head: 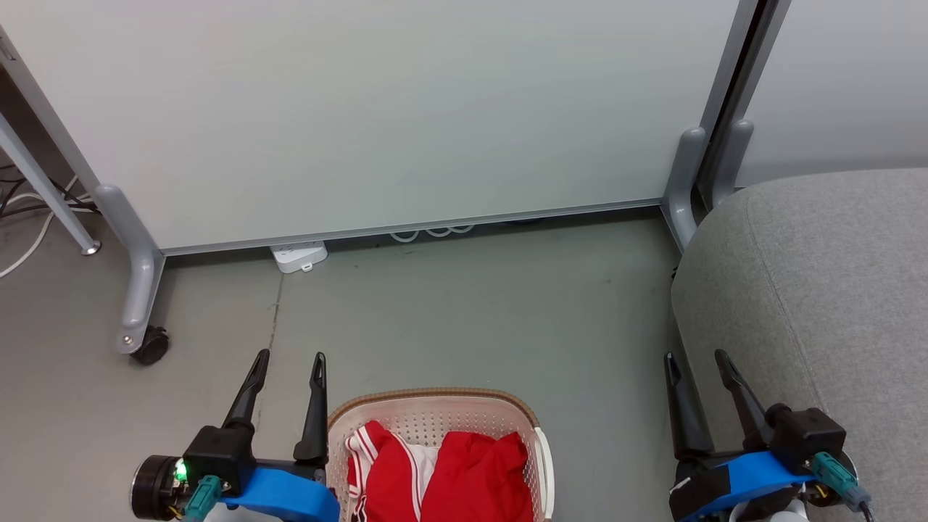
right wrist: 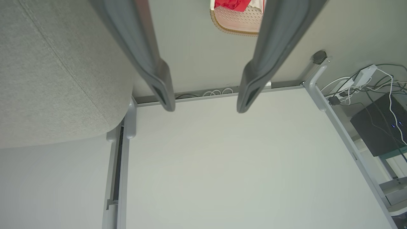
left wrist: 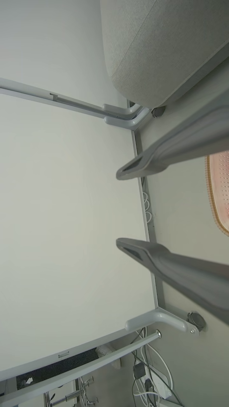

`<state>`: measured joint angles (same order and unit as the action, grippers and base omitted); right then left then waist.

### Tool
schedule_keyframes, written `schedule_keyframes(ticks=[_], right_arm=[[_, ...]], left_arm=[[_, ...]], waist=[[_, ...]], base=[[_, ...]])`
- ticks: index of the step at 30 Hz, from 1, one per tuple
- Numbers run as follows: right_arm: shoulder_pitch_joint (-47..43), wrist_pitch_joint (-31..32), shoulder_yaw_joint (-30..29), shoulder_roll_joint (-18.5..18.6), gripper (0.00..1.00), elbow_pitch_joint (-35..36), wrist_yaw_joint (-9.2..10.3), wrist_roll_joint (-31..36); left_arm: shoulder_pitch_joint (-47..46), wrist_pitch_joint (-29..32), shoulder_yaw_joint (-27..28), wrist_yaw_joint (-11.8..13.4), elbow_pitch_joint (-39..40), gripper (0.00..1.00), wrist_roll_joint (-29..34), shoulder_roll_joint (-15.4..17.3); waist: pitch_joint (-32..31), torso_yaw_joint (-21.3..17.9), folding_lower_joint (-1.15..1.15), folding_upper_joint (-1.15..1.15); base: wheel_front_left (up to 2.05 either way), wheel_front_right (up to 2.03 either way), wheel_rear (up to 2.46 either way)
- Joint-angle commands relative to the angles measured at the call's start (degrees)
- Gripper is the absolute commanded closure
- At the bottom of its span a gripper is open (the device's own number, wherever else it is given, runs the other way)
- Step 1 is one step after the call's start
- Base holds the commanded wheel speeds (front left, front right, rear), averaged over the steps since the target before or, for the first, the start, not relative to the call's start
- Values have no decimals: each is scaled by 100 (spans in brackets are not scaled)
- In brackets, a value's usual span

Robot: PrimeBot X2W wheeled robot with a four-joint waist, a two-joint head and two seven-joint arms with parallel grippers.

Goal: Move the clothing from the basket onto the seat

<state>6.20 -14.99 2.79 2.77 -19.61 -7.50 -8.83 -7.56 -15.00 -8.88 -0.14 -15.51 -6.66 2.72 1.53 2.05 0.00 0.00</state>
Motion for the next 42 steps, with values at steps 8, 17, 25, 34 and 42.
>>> schedule_keyframes(ticks=[8, 17, 25, 34, 42], right_arm=[[117, -30, 6, 19, 0, 18, 2, -23], [420, -30, 11, 18, 0, 92, 2, 32], [864, -29, 36, 17, 0, 217, 2, 40], [1420, -19, 73, 17, 0, 398, 2, 7], [1868, -19, 44, 16, 0, 568, 3, 37]], left_arm=[[-173, -28, 39, -57, -102, 0, -21, 30], [-842, -24, 17, -350, -701, 0, 99, 29], [-1644, -24, -166, -570, -1731, 0, 267, 62], [-2620, -24, -535, -697, -3109, 0, 427, 158], [-3468, 11, -884, -717, -4481, 0, 544, 196]], waist=[[128, -18, 0, 0], [697, -135, 0, 0], [1481, -356, 0, 0], [2441, -616, 0, 0], [3219, -758, 0, 0]], base=[[0, 0, 0], [0, 0, 0], [0, 0, 0], [0, 0, 0], [0, 0, 0]])
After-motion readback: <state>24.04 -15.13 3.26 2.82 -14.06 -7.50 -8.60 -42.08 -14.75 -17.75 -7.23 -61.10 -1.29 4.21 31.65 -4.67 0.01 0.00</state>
